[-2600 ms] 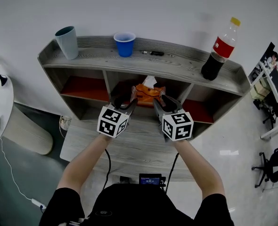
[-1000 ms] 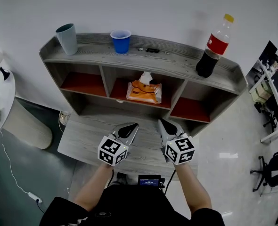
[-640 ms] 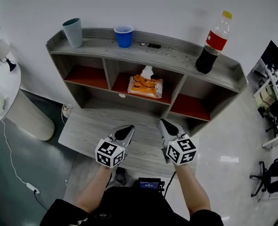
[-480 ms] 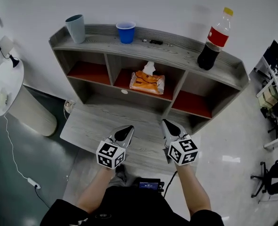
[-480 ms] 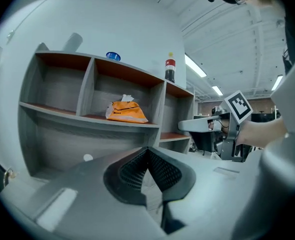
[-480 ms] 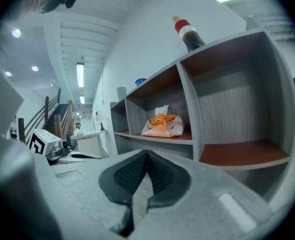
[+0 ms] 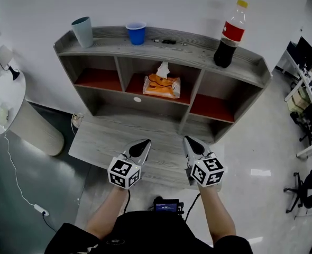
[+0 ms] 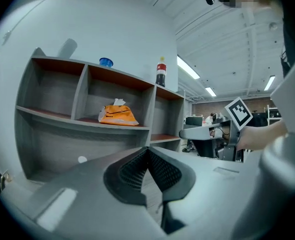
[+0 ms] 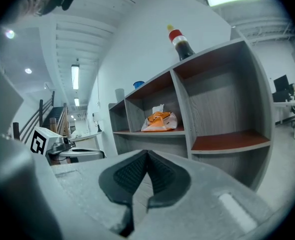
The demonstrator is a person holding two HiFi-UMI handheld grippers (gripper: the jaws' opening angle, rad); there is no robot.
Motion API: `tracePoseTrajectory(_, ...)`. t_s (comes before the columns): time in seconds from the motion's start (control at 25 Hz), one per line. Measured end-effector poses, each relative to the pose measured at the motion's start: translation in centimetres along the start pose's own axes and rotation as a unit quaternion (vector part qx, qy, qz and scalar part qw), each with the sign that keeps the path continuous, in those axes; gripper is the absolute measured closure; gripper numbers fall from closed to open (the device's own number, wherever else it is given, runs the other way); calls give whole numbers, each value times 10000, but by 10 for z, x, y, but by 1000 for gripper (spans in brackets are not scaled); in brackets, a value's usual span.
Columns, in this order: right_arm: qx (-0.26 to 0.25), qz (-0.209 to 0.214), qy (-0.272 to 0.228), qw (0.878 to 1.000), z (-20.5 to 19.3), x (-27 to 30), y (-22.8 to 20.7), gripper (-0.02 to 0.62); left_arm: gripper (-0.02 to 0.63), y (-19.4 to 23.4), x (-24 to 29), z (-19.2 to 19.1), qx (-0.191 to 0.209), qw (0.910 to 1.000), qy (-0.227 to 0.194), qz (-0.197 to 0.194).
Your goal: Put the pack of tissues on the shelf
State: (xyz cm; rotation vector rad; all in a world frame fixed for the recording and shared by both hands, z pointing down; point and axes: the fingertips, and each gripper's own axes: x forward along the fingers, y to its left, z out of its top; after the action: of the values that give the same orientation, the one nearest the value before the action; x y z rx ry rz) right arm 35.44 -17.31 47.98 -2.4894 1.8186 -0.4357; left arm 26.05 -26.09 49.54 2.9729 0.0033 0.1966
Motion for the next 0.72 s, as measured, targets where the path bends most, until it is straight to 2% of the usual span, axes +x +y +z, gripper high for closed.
tracePoseTrajectory(0.12, 43, -75, -55, 9999, -3, -10, 9, 591, 602, -10, -15, -4, -14, 9997, 32, -231)
tracePoseTrajectory(0.28, 163, -74, -263, 9995, -5, -24, 33, 591, 603, -15, -46, -10, -235, 9985, 75, -499)
tracePoseTrajectory(0.72, 192, -418, -150, 9988, -42, -76, 105, 591, 601, -32, -135, -37, -320, 9963, 132, -793)
